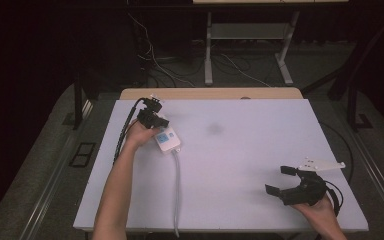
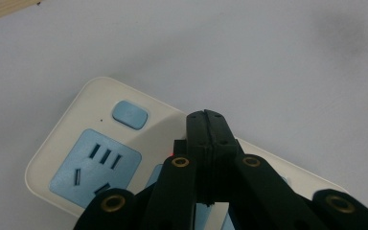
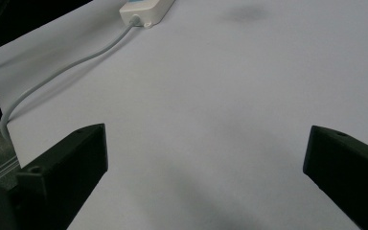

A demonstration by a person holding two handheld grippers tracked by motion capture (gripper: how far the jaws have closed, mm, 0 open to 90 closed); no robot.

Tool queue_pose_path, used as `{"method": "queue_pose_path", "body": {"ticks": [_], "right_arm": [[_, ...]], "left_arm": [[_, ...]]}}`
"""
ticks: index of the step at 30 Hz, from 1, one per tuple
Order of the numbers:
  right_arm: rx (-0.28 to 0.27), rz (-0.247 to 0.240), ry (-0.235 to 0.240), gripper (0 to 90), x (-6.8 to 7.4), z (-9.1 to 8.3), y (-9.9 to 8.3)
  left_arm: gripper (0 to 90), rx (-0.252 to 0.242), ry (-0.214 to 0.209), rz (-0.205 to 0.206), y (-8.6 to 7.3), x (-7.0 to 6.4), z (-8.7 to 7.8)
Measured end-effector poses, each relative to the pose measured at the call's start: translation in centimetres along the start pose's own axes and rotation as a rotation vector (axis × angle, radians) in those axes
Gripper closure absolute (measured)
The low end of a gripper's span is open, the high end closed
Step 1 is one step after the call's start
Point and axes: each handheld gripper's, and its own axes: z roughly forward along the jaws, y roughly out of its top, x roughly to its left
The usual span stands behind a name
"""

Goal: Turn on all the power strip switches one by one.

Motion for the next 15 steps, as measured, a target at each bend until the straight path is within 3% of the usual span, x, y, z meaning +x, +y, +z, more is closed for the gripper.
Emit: {"method": "queue_pose_path", "body": {"ticks": [5, 11, 15], "right_arm": [[-0.003, -0.006, -0.004, 1.3, 0.10, -0.09, 0.02], [-0.003, -0.005, -0.005, 1.3, 0.13, -0.09, -0.01], [-0.004, -0.009, -0.007, 1.3, 0.19, -0.15, 0.02]], "left_arm": [[89.5, 0.008, -0.021, -0.027, 0.14, 0.31, 0.07], [89.6, 0.020, -0.018, -0.012, 0.23, 0.27, 0.10], [89.7, 0.016, -0.056, -0.073, 0.15, 0.87, 0.13]]}}
